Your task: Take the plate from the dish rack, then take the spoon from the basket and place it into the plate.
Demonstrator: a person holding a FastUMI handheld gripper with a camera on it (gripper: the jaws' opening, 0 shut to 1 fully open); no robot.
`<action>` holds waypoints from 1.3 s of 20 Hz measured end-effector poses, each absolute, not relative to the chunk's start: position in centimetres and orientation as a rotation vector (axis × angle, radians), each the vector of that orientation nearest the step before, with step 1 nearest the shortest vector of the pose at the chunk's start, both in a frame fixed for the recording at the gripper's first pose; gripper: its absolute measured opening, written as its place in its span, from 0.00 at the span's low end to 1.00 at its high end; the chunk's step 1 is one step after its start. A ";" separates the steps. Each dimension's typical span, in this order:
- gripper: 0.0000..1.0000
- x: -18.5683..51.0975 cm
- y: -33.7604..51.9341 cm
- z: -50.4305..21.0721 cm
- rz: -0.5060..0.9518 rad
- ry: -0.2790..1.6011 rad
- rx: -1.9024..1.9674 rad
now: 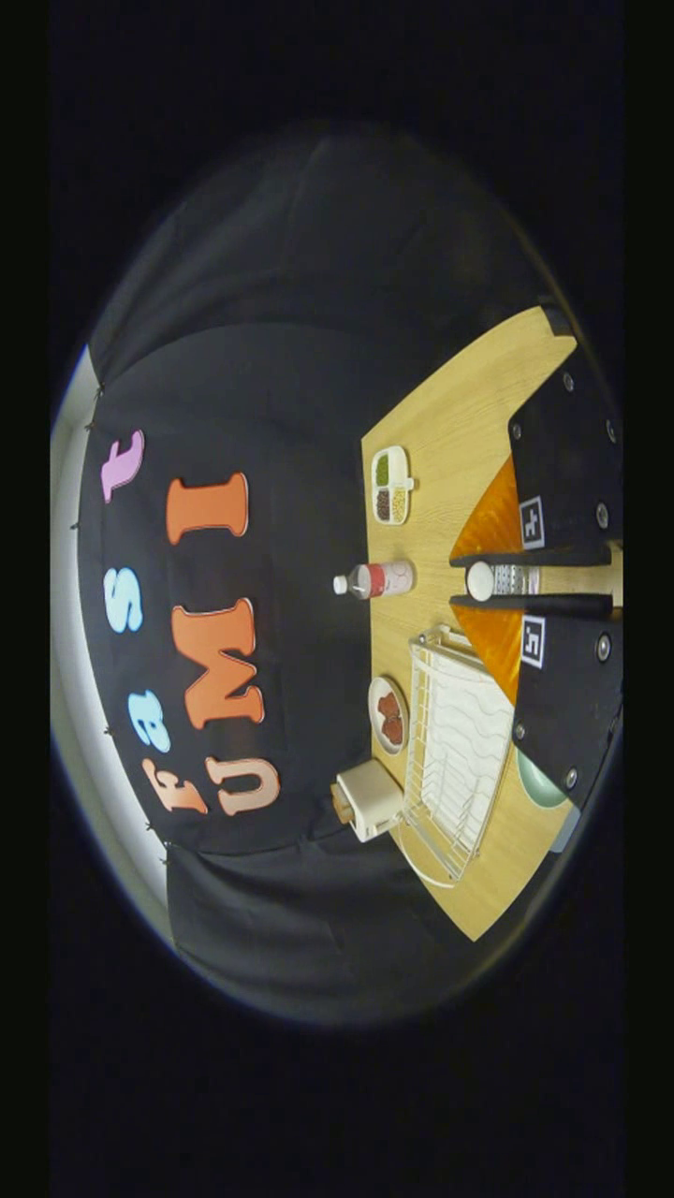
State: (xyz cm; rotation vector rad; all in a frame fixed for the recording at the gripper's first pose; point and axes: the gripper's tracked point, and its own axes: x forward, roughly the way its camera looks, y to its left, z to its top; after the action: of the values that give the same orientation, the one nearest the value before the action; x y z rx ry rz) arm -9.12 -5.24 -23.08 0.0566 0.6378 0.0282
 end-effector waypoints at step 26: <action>0.11 -17.5 8.7 -27.0 0.358 0.805 0.169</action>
State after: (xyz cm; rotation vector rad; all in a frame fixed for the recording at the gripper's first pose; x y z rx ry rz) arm -17.51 8.65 -27.00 0.1693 0.8046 0.3581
